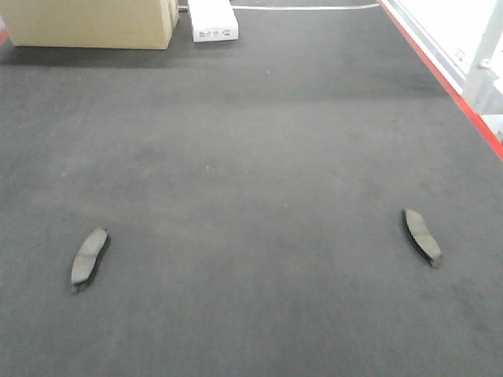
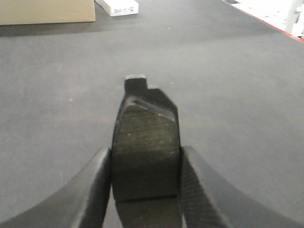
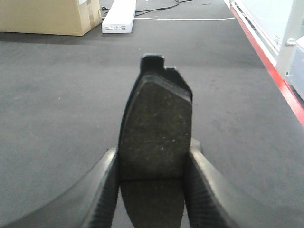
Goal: Move and align brake pads A on conveyor
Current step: 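Approach the conveyor and stop facing the two placed pads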
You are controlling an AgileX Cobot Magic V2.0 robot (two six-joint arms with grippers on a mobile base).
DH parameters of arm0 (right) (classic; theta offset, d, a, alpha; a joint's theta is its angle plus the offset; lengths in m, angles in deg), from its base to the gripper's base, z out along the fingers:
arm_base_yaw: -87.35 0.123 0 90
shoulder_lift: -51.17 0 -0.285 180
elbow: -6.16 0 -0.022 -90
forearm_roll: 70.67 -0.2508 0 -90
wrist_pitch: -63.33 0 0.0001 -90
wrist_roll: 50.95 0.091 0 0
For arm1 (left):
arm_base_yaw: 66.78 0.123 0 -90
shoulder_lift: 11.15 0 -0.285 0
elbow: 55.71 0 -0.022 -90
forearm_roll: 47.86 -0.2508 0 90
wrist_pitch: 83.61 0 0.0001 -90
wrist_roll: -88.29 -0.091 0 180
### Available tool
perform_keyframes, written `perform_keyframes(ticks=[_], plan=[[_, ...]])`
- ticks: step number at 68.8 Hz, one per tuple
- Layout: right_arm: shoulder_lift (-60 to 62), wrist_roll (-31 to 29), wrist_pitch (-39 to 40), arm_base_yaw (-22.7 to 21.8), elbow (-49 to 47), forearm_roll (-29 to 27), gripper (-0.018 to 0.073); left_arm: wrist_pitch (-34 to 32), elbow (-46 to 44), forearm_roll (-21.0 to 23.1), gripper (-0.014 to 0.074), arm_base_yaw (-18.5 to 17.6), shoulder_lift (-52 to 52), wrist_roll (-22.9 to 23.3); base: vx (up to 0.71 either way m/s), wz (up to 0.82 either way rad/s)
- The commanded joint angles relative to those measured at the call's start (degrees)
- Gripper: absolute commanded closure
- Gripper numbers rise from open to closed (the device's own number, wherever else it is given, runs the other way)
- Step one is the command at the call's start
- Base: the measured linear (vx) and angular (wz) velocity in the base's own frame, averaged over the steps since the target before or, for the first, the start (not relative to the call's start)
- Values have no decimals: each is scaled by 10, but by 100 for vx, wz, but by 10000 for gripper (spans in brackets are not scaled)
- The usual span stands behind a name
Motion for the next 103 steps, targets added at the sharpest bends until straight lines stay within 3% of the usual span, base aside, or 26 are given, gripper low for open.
perform_keyframes(ticks=[1,55,64,88,103], plan=[[-7,-4,56,-4,-16,4,561,-55,-13,-7,602,-1,7,1,24,5],[-7,-4,56,-4,-16,4,561,-55,-13,-7,602,-1,7,1,5,2],[-7,-4,56,-4,-16,4,561,-55,-13,-40,602,-1,7,-20,0,0],[-7,-4,56,-4,-16,4,561,-62,-13,-38,602,-1,7,-20,0,0],[-7,-4,56,-4,-16,4,561,-82,-28,-26,602,-1,48,54,0,0]])
